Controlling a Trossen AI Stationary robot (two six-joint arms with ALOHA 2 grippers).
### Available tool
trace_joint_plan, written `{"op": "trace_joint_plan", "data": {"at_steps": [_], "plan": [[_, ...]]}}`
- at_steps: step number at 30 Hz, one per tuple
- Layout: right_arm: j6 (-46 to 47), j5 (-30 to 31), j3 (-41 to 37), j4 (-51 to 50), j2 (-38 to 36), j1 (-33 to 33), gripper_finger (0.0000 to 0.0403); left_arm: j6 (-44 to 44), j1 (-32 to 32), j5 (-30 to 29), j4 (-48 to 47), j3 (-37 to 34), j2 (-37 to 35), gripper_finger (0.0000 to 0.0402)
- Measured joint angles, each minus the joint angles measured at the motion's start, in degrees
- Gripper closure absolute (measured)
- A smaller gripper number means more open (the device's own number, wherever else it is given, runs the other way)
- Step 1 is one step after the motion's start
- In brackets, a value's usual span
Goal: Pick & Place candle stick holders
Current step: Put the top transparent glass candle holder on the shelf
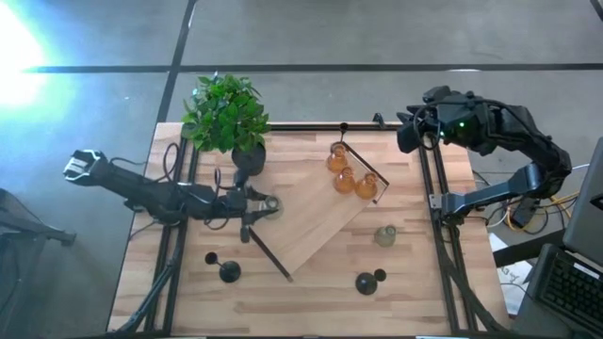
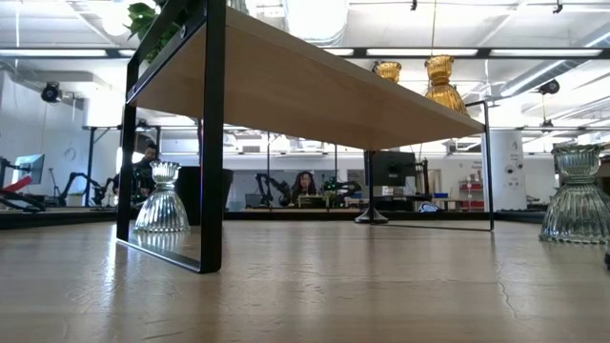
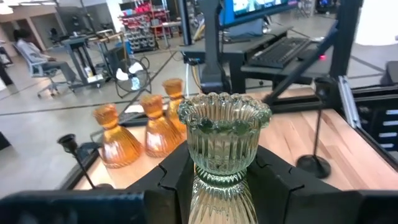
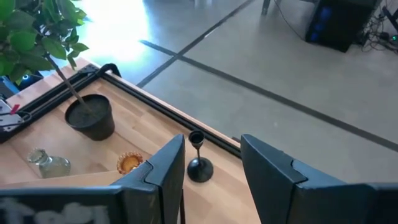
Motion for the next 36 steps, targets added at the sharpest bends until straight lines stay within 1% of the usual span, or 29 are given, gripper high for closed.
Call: {"op": "trace_joint_plan", "data": {"at_steps": [8, 15, 20, 29, 36], "plan": [[0.00, -0.11, 0.00, 1.01, 0.55, 0.00, 0.0258, -2.54, -1.58, 0.09, 4.43, -5.52, -0.11, 0.0279], [1.34, -0.13, 0.00, 1.10, 0.55, 0.00, 0.0264, -3.83, -1.69, 1.83, 13.14, -10.81, -0.57, 0.0279], [1.71, -0.11, 0.00, 1.15, 0.57, 0.00, 0.0271, -5.00, -1.69, 2.49, 15.69, -13.83, -1.13, 0.0278], [1.91, -0.13, 0.02, 1.96, 0.90, -1.37, 0.0273, -6.86, -1.69, 4.38, 16.07, -15.61, -1.36, 0.0278], [1.75, -0.44, 0.02, 2.98, 1.38, -1.95, 0.0275, -9.11, -1.69, 4.74, 16.65, -17.93, -1.36, 0.0278]]}}
